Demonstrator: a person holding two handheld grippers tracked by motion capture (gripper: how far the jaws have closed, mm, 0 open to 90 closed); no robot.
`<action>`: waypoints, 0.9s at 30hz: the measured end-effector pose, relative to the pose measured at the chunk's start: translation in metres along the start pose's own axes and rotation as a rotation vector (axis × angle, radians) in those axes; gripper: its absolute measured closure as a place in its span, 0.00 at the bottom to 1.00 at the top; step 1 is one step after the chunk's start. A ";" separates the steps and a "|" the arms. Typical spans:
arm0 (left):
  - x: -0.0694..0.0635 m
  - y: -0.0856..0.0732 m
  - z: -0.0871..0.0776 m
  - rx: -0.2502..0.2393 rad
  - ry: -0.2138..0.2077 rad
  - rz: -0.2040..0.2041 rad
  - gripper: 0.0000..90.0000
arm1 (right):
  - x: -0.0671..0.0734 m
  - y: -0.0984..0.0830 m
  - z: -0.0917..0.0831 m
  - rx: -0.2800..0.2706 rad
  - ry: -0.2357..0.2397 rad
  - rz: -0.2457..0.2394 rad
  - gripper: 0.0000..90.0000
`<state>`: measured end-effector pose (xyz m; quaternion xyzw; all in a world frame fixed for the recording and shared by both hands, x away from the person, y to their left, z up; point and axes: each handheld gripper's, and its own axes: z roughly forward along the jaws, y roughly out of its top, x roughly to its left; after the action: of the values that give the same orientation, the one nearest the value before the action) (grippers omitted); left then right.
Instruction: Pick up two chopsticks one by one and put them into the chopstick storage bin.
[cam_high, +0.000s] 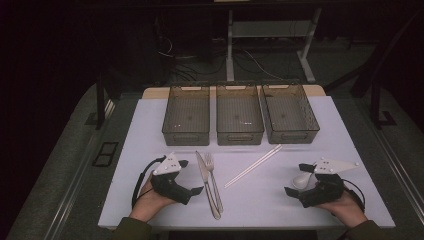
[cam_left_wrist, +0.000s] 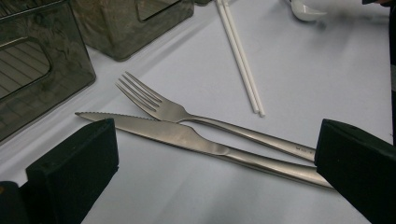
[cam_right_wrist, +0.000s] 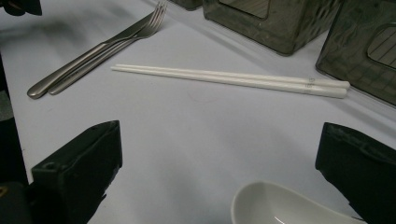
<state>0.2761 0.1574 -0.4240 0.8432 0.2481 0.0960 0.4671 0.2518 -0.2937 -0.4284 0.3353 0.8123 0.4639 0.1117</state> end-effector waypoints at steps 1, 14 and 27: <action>0.000 0.000 0.000 0.002 0.002 -0.003 0.00 | 0.000 0.000 0.000 -0.002 0.001 -0.002 0.01; 0.001 0.003 0.004 -0.005 -0.008 -0.014 0.00 | 0.000 0.000 -0.002 -0.012 0.007 0.013 0.01; -0.001 0.011 0.016 0.001 -0.009 -0.003 0.04 | -0.001 0.000 -0.003 -0.022 0.008 0.025 0.01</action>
<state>0.2848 0.1400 -0.4234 0.8435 0.2472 0.0912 0.4681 0.2507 -0.2960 -0.4267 0.3423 0.8033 0.4755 0.1067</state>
